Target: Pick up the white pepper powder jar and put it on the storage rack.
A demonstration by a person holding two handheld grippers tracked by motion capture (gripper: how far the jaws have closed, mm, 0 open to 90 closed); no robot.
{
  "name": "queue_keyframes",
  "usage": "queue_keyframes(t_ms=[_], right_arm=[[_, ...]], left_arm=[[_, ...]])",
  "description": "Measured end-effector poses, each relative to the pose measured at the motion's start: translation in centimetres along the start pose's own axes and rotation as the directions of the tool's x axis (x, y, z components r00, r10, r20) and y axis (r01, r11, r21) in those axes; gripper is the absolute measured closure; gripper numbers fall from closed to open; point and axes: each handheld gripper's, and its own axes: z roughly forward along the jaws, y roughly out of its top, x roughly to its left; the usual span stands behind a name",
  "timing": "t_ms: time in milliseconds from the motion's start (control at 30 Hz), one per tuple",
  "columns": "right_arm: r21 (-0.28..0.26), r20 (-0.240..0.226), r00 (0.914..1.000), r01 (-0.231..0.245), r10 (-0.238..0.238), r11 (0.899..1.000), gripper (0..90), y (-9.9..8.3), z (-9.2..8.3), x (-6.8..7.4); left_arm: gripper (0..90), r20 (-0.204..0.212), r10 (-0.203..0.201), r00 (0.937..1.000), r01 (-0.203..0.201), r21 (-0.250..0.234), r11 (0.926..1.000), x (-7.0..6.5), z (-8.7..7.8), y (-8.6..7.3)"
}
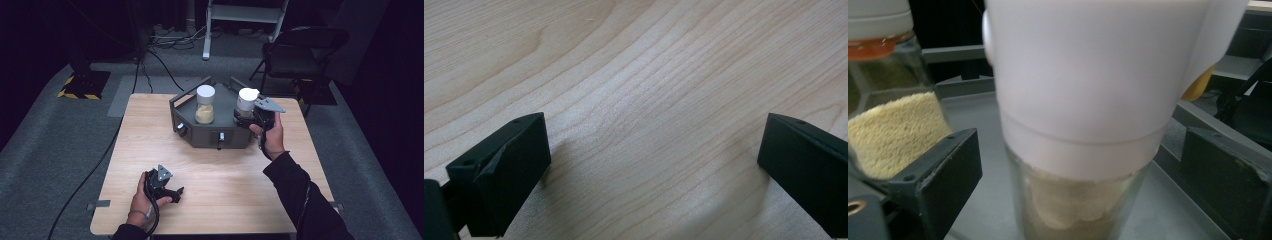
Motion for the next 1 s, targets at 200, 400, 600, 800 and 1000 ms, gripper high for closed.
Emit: queue_keyframes(t_ms=[200, 400, 600, 800, 1000], right_arm=[[0.000, 0.000, 0.9999, 0.015, -0.015, 1.000, 2.9, -0.2, -0.7, 0.1], [0.001, -0.003, 0.9996, 0.028, -0.028, 1.000, 2.9, -0.5, -1.5, 0.1], [-0.015, -0.011, 0.9985, 0.053, -0.053, 0.998, 2.9, -0.7, -2.6, 0.0], [-0.032, -0.029, 0.9933, 0.111, -0.112, 0.993, 2.9, -0.9, -3.9, 0.3], [-0.045, -0.044, 0.9838, 0.172, -0.174, 0.984, 2.6, -1.3, -5.2, 0.5]], left_arm=[[0.0, 0.000, 0.000, 1.0000, 0.000, 0.000, 1.0000, 0.0, 0.0, 0.0], [0.0, 0.000, 0.000, 1.0000, 0.000, 0.000, 1.0000, 0.0, 0.0, 0.0], [0.0, 0.000, 0.000, 1.0000, 0.000, 0.000, 1.0000, 0.0, 0.0, 0.0], [0.0, 0.001, 0.001, 1.0000, -0.001, 0.000, 1.0000, 0.0, 0.0, 0.0], [0.0, 0.002, 0.003, 1.0000, -0.003, 0.000, 1.0000, 0.1, 0.0, 0.0]])
